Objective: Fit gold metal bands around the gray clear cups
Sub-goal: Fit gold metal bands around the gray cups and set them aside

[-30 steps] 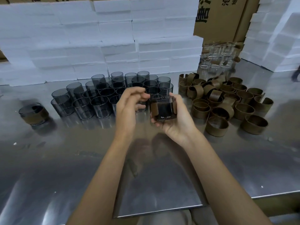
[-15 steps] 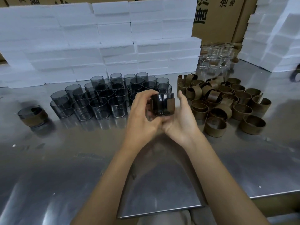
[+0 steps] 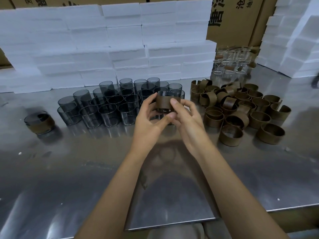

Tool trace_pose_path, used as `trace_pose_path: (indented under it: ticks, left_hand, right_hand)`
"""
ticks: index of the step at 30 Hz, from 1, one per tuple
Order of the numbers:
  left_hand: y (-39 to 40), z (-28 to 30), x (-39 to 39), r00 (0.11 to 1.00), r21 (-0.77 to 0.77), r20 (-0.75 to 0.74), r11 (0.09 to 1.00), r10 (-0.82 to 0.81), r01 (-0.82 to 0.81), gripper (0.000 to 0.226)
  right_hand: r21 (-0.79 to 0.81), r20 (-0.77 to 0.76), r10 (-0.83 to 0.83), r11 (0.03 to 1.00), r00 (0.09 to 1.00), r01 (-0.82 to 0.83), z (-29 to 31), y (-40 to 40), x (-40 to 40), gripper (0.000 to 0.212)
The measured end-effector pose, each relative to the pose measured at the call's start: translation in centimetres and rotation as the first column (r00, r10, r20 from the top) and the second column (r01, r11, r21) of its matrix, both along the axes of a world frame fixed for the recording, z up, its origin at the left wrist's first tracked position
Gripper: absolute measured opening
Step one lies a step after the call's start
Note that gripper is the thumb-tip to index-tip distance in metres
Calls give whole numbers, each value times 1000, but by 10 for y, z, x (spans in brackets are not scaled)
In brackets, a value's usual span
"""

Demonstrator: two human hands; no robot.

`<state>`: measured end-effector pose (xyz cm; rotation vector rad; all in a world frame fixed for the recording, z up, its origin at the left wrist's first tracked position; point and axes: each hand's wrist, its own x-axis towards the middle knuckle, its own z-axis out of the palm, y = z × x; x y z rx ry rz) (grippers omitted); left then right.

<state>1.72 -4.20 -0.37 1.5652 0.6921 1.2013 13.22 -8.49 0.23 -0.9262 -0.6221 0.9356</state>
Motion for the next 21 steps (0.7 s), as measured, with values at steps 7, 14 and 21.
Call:
trace_pose_path:
  ticks: [7, 14, 21]
  left_hand:
    - [9, -3, -1, 959, -246, 225, 942, -175, 229, 71]
    - [12, -6, -4, 963, -272, 189, 932, -192, 239, 70]
    - [12, 8, -14, 956, 22, 4, 956, 292, -292, 70]
  right_hand:
    - [45, -82, 129, 991, 988, -126, -3, 1, 10, 30]
    - [51, -60, 107, 993, 992, -105, -4, 1, 11, 40]
    - [-4, 145, 0, 1000, 989, 1, -11, 2, 8, 15]
